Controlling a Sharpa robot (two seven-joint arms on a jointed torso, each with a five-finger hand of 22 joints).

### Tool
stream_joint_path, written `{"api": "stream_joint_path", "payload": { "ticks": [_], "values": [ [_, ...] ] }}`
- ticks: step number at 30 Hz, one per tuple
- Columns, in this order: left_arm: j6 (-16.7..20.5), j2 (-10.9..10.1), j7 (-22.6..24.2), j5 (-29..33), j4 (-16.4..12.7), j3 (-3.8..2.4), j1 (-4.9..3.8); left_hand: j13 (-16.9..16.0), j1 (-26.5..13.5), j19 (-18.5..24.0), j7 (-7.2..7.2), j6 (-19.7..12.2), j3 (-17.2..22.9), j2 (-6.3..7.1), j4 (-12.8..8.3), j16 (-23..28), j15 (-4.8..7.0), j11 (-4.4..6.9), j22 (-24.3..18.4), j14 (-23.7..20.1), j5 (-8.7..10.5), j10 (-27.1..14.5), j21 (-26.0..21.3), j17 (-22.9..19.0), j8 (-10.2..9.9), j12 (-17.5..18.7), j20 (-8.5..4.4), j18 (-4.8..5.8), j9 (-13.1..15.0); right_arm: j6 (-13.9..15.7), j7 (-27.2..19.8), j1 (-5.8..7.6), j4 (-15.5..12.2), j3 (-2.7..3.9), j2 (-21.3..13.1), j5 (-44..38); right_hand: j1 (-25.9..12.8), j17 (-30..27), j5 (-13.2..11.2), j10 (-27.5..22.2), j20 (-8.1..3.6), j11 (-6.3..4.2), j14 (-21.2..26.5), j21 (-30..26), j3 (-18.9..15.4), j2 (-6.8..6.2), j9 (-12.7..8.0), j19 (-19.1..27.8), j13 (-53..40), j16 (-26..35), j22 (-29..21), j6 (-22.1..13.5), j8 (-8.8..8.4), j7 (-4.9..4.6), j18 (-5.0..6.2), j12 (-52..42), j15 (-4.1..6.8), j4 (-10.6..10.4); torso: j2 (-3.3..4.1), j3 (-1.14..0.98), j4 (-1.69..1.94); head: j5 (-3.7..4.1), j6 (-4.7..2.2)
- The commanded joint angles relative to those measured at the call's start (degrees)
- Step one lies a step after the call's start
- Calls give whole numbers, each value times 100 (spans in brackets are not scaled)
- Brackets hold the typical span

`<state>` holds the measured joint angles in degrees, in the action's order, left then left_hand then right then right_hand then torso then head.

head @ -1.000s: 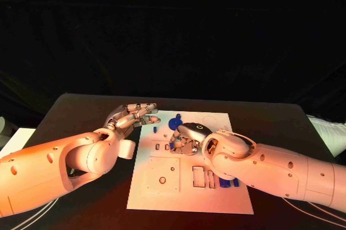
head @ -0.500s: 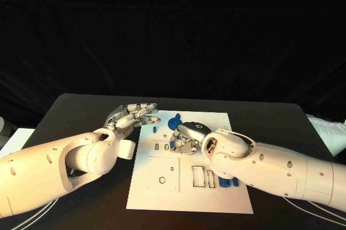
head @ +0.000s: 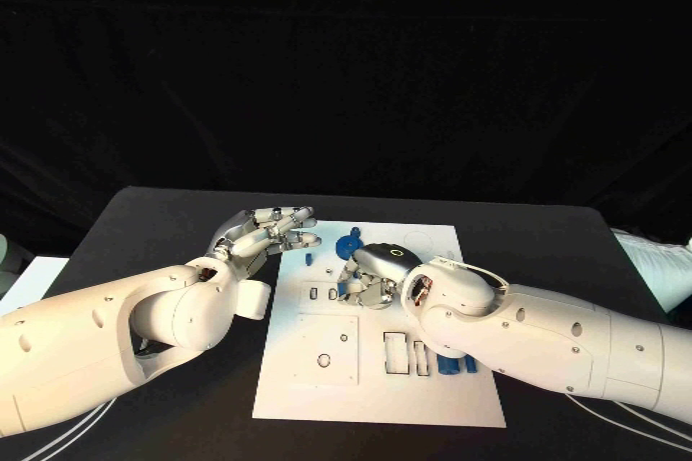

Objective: Assemble the parts on the task board

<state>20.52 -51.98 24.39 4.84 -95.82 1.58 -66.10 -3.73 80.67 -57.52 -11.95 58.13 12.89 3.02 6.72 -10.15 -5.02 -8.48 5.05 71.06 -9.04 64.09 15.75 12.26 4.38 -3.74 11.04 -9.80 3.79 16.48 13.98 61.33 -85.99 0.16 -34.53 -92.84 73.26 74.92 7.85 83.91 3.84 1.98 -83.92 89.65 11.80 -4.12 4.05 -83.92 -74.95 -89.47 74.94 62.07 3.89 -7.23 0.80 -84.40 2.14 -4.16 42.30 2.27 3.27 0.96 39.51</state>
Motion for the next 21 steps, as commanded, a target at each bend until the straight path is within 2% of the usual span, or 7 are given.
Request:
{"api": "stream_joint_path", "payload": {
  "ticks": [1,9,15,16,21],
  "values": [
    [-122,7,21,11,-13,-3,-2,-4,34,-1,-9,20,38,4,12,19,9,5,-8,-19,31,-11,-25,7,-25,3,35,-74,7,21,126,-32,26,-28,2,-102,-6,1426,-62,341,51,56,-593,-30,-63,-71,-16,-537,-1194,-8,1376,-101,-36,-25,-48,86,-52,-14,0,-1,0,1,-2],
    [-124,8,15,11,-8,-2,-2,-4,34,-1,-9,20,38,4,12,19,9,5,-8,-19,31,-11,-25,7,-25,3,35,-74,7,304,55,-33,0,-28,-1,-111,-8,1396,-139,297,76,79,-586,-49,-98,-105,-21,-516,-1143,8,1339,-188,-34,-48,-39,187,-75,-30,3,-5,1,7,-5],
    [-130,10,11,11,2,-1,-2,-4,34,-1,-9,20,38,4,12,19,9,5,-8,-19,31,-11,-25,7,-25,3,35,-74,7,551,-46,-34,-65,-28,-36,-119,-43,1390,-143,276,98,98,-584,-60,-199,-207,-20,-506,-1118,12,1321,-275,-29,-65,-35,233,-94,-64,2,-8,-2,12,-6],
    [-128,10,9,11,3,-1,-2,-4,34,-1,-9,20,38,4,12,19,9,5,-8,-19,31,-11,-25,7,-25,3,35,-74,7,633,-77,-36,-82,-28,-45,-121,-61,1391,-123,271,102,102,-584,-62,-231,-231,-21,-504,-1113,11,1318,-301,-30,-69,-34,243,-98,-78,3,-7,-1,11,-6],
    [-50,11,-57,-30,28,2,-2,-4,26,-16,-5,32,60,6,2,20,17,11,-10,4,32,1,-19,27,-26,4,28,-76,7,1572,-490,-50,-253,-25,-156,-39,-147,1399,-86,255,123,124,-585,-71,-488,-345,-15,-496,-1090,7,1301,-423,-24,-89,-30,280,-117,-224,3,-14,-4,8,-9]
  ]
}}
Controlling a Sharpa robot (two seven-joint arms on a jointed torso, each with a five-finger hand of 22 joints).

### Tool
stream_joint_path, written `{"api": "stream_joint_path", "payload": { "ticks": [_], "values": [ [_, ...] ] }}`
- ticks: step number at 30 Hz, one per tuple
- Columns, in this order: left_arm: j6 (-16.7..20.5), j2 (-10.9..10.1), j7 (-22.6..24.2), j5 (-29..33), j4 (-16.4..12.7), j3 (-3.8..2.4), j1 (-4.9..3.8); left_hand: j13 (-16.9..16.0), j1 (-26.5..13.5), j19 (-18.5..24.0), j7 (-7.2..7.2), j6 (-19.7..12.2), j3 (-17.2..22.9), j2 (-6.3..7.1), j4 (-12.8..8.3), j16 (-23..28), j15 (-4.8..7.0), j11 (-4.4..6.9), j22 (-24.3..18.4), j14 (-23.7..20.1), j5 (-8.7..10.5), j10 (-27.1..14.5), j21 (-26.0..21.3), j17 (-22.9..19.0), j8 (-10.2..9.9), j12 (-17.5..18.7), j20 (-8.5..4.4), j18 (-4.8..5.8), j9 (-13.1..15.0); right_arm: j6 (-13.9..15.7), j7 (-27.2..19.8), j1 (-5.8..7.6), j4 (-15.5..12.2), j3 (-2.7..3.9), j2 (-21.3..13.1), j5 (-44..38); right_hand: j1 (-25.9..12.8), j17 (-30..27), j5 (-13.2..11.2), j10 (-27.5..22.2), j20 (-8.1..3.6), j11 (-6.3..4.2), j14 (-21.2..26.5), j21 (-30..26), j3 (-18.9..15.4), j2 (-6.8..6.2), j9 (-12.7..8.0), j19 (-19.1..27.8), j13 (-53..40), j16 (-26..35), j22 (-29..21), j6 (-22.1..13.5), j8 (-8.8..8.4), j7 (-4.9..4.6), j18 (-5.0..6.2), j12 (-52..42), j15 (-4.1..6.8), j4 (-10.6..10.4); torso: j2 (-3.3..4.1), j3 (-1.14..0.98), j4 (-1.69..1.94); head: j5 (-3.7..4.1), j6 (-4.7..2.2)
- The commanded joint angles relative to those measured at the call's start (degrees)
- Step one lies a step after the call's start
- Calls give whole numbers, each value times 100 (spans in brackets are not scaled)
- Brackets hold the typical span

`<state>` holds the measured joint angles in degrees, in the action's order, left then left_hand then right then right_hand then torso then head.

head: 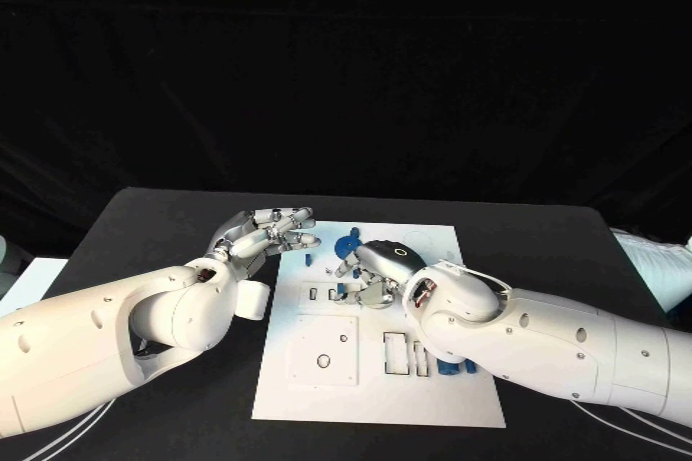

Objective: Assemble the parts on the task board

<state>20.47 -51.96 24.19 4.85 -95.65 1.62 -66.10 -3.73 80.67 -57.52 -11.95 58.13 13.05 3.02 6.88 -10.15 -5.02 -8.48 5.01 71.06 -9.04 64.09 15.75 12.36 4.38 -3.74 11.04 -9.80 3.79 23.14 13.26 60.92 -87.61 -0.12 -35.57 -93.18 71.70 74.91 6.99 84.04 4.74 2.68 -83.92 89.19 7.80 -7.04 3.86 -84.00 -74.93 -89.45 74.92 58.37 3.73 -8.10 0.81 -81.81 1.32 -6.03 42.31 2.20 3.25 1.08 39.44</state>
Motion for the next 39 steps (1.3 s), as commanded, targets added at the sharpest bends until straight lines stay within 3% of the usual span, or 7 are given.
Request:
{"api": "stream_joint_path", "payload": {
  "ticks": [1,7,11,15,20,30,39],
  "values": [
    [-28,10,-68,-73,22,-1,-2,-5,19,-44,5,50,55,7,-18,3,31,22,-1,47,34,21,-4,35,-20,-1,18,-79,9,1065,-538,-11,-137,9,-88,46,15,1393,3,234,35,58,-583,-31,-123,-63,3,-483,-1082,8,1294,-76,-12,-7,-28,38,-38,-55,1,-10,-4,-7,-4],
    [247,5,-601,-704,115,-1,-2,-113,-162,-1313,364,423,102,37,18,-1069,527,408,346,1509,36,903,779,766,96,-266,-479,-77,42,1220,-1641,59,-431,94,-435,823,177,1382,184,166,78,108,-579,-68,-439,-71,6,-447,-1014,15,1229,-278,-9,-64,-13,164,-82,-254,-15,-5,-2,-9,-12],
    [238,23,-1212,-1207,212,-1,-4,-327,-318,-2020,555,652,113,169,56,-5272,776,701,713,1703,40,1613,1458,4559,110,-461,-730,-40,59,912,-2125,195,-738,146,-846,1496,256,1365,329,122,88,118,-575,-89,-620,-81,12,-426,-972,25,1193,-305,-9,-72,-4,242,-92,-314,-15,-6,-3,-31,-36],
    [-166,43,-2232,-1972,306,-4,-10,-675,-566,-2175,619,703,-24,266,150,-6914,806,786,1190,1779,46,1944,2071,6360,93,-767,-822,-15,92,658,-2239,376,-1008,173,-1310,2332,323,1369,329,111,90,119,-575,-91,-684,-44,17,-425,-961,23,1192,-304,-3,-71,-3,258,-94,-328,-34,-14,-27,-63,-26],
    [-895,116,-3507,-3146,398,-12,-46,-1225,-998,-2518,631,605,-324,226,471,-7451,785,747,3566,1777,62,1864,4047,7023,194,-1305,-862,284,161,568,-2236,597,-1084,192,-1745,3170,402,1382,395,124,87,109,-578,-81,-722,57,28,-436,-971,16,1211,-267,10,-61,-8,230,-88,-329,-87,-37,-65,-87,-16],
    [-1998,543,-5591,-5415,703,-24,-314,-4884,-1293,-2448,767,270,-1184,-25,973,-7985,893,879,5912,1894,197,1070,5980,7764,1683,-5258,-861,510,1018,559,-2034,801,-957,201,-2221,3768,475,1364,465,135,77,92,-574,-82,-753,155,41,-437,-973,26,1211,-204,30,-43,-8,215,-75,-308,-177,-101,-70,-148,27],
    [-2233,878,-6064,-5747,1020,-16,-631,-5360,-1368,-2827,906,-100,-1765,-13,985,-7985,971,962,7169,1894,365,1091,6721,7764,2666,-5790,-948,722,1868,467,-1769,844,-859,199,-2288,3705,462,1351,454,135,71,84,-571,-86,-796,169,49,-434,-970,34,1205,-165,45,-31,-6,217,-68,-316,-195,-143,-89,-176,35]
  ]
}}
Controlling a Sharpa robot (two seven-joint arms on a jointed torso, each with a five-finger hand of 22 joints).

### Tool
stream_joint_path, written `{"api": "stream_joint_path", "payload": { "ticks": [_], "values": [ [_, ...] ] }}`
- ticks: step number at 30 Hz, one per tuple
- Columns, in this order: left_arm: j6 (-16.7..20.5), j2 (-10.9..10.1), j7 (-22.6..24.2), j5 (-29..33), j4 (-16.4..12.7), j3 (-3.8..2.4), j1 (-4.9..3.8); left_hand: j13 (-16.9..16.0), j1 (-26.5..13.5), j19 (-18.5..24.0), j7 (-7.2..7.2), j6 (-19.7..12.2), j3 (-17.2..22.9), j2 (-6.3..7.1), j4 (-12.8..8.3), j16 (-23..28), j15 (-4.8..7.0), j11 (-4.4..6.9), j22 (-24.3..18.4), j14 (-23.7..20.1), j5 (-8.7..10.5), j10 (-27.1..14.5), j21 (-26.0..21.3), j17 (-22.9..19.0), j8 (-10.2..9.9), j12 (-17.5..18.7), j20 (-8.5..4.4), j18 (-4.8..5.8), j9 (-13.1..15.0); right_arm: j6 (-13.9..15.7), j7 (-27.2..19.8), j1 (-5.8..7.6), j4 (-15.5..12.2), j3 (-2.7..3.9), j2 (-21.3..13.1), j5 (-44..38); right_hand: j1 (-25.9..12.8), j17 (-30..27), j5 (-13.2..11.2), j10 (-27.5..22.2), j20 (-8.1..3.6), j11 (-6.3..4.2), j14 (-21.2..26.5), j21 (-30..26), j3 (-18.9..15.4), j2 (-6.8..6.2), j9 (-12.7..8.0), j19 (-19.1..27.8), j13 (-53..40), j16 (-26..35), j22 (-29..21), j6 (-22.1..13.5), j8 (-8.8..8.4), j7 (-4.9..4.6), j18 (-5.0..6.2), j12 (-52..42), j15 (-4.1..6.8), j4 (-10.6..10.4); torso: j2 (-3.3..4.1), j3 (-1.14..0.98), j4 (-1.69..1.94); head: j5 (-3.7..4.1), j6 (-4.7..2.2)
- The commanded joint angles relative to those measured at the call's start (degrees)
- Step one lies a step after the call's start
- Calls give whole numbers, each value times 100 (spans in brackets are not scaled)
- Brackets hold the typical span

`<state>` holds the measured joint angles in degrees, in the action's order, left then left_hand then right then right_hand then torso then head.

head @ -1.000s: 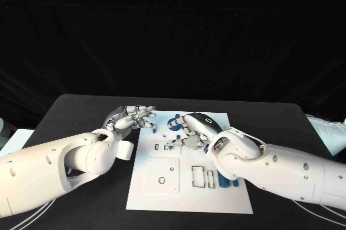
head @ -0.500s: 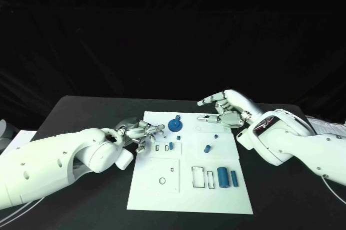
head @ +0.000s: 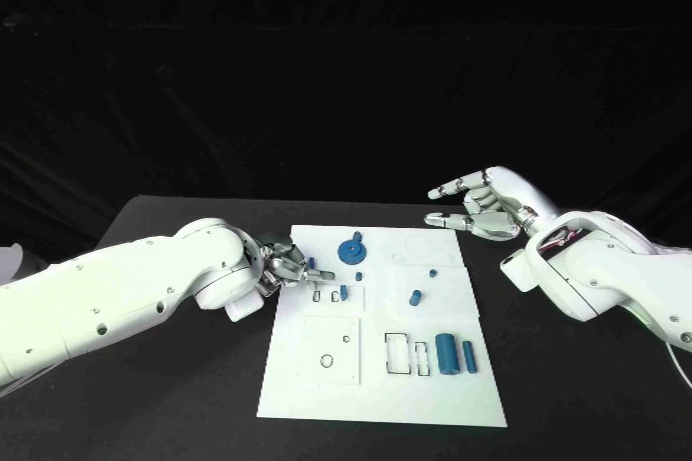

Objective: Assemble the parts on the task board

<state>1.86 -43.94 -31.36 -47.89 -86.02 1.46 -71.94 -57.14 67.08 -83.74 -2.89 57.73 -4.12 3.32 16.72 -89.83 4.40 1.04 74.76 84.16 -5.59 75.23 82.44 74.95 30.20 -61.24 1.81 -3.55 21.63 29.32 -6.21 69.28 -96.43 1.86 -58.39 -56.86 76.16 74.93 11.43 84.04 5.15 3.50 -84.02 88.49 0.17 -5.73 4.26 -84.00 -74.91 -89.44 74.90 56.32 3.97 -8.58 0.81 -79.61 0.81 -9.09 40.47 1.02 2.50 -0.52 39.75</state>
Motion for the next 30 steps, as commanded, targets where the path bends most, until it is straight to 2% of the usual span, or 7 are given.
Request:
{"api": "stream_joint_path", "payload": {
  "ticks": [1,2,4,9,14,22,30],
  "values": [
    [-387,115,-535,-482,88,0,-68,-32,-8,-218,-3,-108,-85,-68,-1,-17,35,21,238,584,22,-22,77,1505,151,-59,-24,105,155,-152,195,11,33,0,-8,66,16,1349,11,136,30,1,-561,-15,-35,40,9,-434,-973,33,1207,42,22,17,-6,-6,-17,-10,-10,-27,-18,-18,9],
    [-397,148,-551,-488,114,1,-83,-42,-9,-227,4,-124,-98,-86,0,-17,36,18,267,584,23,-18,93,1505,181,-71,-26,110,186,-153,207,13,42,0,-10,62,16,1349,13,136,29,0,-561,-14,-38,41,10,-434,-972,33,1208,46,23,18,-6,-5,-16,-11,-10,-29,-19,-19,11],
    [-428,236,-583,-499,184,4,-117,-117,-22,-249,16,-152,-137,-142,-2,-17,37,26,336,584,26,12,130,1505,268,-142,-34,121,276,-154,234,17,65,0,-11,54,15,1348,15,136,28,-1,-560,-13,-43,44,11,-435,-972,34,1210,51,25,19,-7,-4,-15,-11,-8,-19,-6,-10,19],
    [-520,456,-625,-511,352,8,-183,-235,-36,-256,40,-232,-230,-262,-3,-17,55,48,353,584,10,59,139,1505,443,-256,-51,122,491,-166,294,22,119,-1,7,44,17,1341,34,138,25,-6,-559,-16,-60,52,14,-432,-971,37,1204,68,31,24,-5,-5,-11,-10,-3,-13,0,-25,47],
    [-684,661,-651,-557,530,11,-233,-293,-42,-271,49,-263,-270,-307,-4,-17,62,56,397,584,-7,86,162,1505,504,-311,-58,130,573,-186,333,24,164,-3,36,56,20,1335,47,135,23,-9,-557,-18,-68,55,15,-431,-967,41,1202,74,32,26,-5,2,-9,-9,-3,-16,7,-36,55],
    [-963,950,-684,-653,792,19,-274,-346,-47,-286,57,-299,-325,-336,-10,-17,68,63,444,584,-40,108,186,1505,561,-361,-64,139,662,-199,365,24,218,-5,71,60,22,1319,87,137,16,-16,-554,-23,-100,67,20,-426,-966,50,1192,101,40,36,-2,0,-2,-8,-6,-6,-1,-54,77],
    [-1244,1195,-714,-742,1007,38,-281,-409,-84,-304,63,-333,-432,-288,-7,-17,73,68,500,584,-6,135,216,1505,621,-420,-69,149,766,-205,380,24,248,-5,93,60,20,1313,99,135,14,-18,-552,-27,-111,69,21,-422,-963,54,1186,107,42,38,-1,5,1,-9,-1,-8,-8,-60,95]
  ]
}}
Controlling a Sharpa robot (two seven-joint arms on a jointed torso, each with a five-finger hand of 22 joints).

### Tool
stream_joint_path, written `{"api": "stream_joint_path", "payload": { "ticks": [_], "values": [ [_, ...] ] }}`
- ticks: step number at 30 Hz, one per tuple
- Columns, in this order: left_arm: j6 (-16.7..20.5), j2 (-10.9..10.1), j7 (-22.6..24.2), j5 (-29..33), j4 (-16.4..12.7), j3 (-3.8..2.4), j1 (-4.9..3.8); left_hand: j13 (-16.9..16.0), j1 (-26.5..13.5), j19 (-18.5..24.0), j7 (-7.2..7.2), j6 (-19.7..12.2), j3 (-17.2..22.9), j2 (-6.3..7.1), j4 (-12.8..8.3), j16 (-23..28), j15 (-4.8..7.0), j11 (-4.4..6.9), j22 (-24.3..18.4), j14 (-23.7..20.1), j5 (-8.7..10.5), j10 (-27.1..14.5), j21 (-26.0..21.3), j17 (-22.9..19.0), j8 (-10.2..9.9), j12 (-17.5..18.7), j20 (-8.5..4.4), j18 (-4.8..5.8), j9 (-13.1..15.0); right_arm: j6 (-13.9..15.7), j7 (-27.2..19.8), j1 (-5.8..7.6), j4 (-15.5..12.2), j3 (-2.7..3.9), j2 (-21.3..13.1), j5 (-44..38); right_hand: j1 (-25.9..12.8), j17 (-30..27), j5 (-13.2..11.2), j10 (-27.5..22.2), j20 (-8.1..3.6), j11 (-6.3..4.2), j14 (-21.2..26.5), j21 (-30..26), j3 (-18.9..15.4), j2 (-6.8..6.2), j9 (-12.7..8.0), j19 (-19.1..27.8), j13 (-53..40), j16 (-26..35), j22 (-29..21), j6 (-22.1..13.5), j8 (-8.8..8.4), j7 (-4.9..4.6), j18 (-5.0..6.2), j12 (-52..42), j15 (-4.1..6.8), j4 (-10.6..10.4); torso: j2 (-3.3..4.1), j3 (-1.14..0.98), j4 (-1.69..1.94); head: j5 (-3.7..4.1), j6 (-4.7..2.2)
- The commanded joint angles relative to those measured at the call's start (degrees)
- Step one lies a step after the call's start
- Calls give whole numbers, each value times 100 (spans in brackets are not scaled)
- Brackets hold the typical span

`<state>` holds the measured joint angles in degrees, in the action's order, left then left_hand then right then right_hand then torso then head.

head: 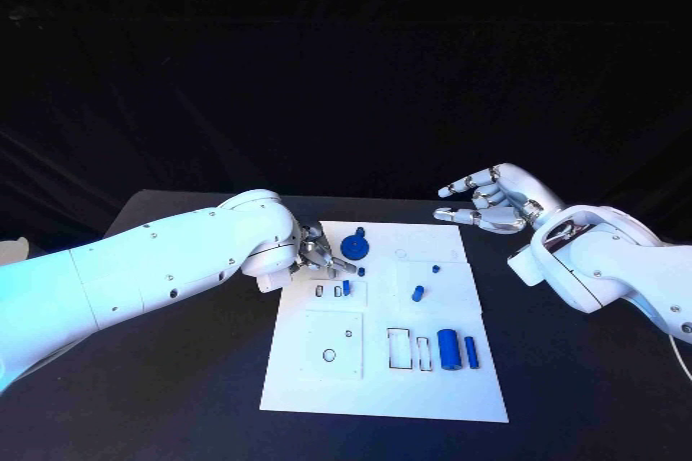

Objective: Assemble the parts on the task board

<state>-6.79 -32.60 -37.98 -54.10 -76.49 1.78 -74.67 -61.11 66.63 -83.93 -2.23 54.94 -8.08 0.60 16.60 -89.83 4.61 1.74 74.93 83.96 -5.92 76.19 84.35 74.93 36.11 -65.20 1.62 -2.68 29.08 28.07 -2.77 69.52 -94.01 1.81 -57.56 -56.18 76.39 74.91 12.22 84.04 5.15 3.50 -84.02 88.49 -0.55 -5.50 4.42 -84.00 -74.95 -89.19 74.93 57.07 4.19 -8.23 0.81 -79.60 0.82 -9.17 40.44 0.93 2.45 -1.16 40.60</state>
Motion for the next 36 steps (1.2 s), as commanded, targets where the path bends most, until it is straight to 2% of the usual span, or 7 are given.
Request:
{"api": "stream_joint_path", "payload": {
  "ticks": [1,15,36],
  "values": [
    [-398,82,-53,-128,73,12,-8,-16,-41,-286,-2,-56,-41,-15,5,-17,53,-1,487,604,32,40,27,1507,33,-28,-50,63,26,-82,37,1,8,0,13,-8,-3,1315,20,135,15,-18,-552,-27,-40,45,5,-423,-959,30,1183,32,20,3,-1,5,0,-2,1,2,-1,8,10],
    [-510,304,-64,-156,249,83,-6,-58,-18,-299,6,-62,-59,-35,-9,-17,57,6,532,604,32,62,50,1507,67,-68,-53,71,84,-104,13,0,62,0,68,-7,-7,1307,52,140,8,-27,-550,-29,-73,57,12,-421,-961,35,1180,67,34,14,0,-4,7,-6,-1,-2,7,17,37],
    [-606,389,-74,-167,324,109,-2,-112,379,-310,23,-140,46,-172,-86,-17,71,23,593,604,-119,75,79,1507,161,-116,-67,81,323,-141,17,-1,90,-1,98,-7,-7,1307,52,140,8,-27,-550,-29,-73,57,12,-421,-961,35,1180,67,34,14,0,-4,7,-6,-5,-3,5,11,81]
  ]
}}
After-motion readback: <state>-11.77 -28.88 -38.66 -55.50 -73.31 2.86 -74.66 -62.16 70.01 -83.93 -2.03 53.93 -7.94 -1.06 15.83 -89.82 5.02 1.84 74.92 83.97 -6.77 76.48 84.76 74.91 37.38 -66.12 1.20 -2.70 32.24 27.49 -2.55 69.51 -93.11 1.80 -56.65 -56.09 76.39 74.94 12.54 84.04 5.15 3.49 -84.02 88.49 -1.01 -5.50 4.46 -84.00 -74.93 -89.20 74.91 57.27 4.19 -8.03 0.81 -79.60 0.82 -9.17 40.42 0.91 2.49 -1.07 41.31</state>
